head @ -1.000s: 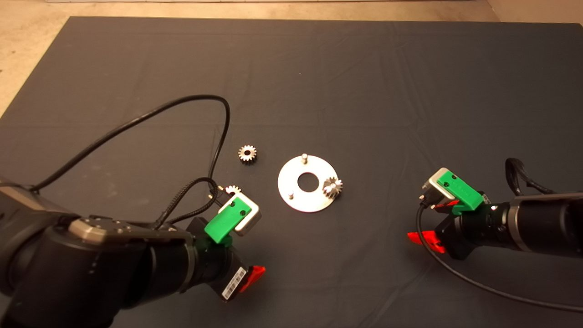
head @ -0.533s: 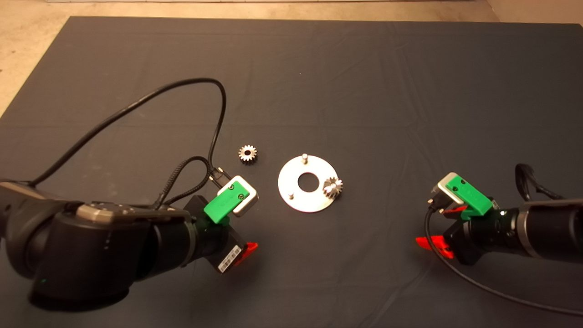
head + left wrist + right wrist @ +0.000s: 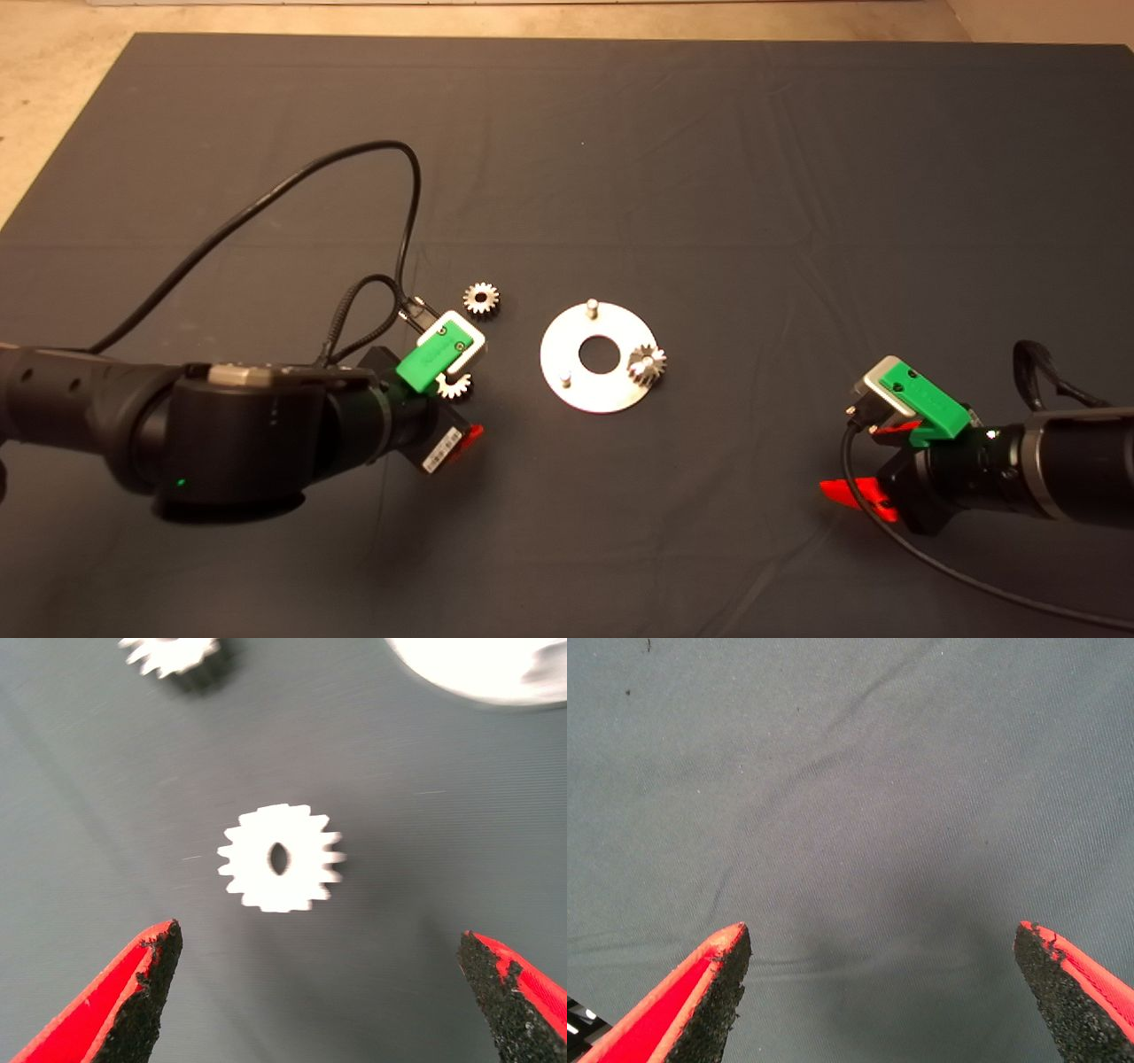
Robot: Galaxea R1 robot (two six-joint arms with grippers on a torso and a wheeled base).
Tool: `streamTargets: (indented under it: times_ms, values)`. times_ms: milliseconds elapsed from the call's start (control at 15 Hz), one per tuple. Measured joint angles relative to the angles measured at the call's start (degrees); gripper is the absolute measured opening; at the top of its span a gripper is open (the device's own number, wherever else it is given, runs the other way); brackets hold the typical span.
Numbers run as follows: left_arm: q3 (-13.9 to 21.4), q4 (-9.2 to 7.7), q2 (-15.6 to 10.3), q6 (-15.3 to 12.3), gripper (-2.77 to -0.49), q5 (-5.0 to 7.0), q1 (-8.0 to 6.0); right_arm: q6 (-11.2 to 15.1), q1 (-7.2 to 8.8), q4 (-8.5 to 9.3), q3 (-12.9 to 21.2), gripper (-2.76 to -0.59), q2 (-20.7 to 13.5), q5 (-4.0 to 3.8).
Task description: Install three planetary gears onto the carrier pins
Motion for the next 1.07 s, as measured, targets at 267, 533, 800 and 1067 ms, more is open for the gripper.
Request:
streamTargets:
  times_ms: [267, 533, 800, 1067]
  values:
    - [-2.0, 0.22, -0.2, 2.2, -1.04, -0.02, 0.04, -0.6, -0.01, -0.01, 0.0, -1.15, 0.0, 0.06]
    - [-2.8, 0.27, -0.4, 2.4, -1.04, 0.02, 0.04, -0.7, 0.00, -0.04, 0.0, -1.15, 0.0, 0.06]
    - [-2.8, 0.44, -0.2, 2.2, -1.04, -0.09, 0.15, -0.7, 0.01, -0.07, 0.0, -1.15, 0.0, 0.05]
    - [-3.9, 0.46, -0.2, 2.2, -1.04, -1.07, 0.15, -0.7, 0.15, -0.12, 0.0, -1.15, 0.0, 0.06]
